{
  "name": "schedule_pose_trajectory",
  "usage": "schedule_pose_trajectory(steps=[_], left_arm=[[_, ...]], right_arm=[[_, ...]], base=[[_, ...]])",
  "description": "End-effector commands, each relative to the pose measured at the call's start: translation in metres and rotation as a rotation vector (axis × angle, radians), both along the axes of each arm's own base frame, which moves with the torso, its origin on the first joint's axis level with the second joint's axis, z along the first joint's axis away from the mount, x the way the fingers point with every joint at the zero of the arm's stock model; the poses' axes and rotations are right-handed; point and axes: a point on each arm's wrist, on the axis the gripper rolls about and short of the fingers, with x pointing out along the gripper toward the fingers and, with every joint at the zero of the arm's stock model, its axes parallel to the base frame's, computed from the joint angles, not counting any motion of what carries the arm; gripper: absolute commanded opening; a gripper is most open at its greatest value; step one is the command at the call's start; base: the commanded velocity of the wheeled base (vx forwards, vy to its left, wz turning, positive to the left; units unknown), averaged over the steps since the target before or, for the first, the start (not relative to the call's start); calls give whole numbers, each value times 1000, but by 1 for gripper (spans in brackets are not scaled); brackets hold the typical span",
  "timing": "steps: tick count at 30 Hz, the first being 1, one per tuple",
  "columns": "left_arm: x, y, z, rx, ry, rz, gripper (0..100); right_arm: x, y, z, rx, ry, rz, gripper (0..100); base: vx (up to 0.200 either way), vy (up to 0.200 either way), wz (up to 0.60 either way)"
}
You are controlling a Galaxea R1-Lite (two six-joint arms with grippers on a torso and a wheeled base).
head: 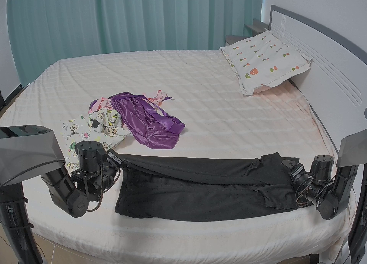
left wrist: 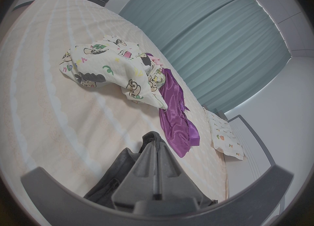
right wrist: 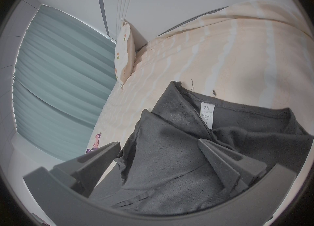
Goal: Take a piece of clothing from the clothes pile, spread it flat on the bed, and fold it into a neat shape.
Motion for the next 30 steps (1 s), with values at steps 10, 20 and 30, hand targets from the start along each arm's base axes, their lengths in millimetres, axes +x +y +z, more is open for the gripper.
schedule_pose_trajectory(steps=[10, 20, 30], left_arm=[[2, 2, -1, 0, 0, 9, 0], [2, 2, -1, -1, 0, 9, 0], [3, 2, 2, -16, -54, 9, 0]], right_arm=[[-16, 5, 1, -15, 40, 26, 100], [-7, 0, -4, -37, 20, 15, 100], [0, -32, 17, -89, -72, -52, 100]], base=[[0, 0, 0], [0, 0, 0], [0, 0, 0]])
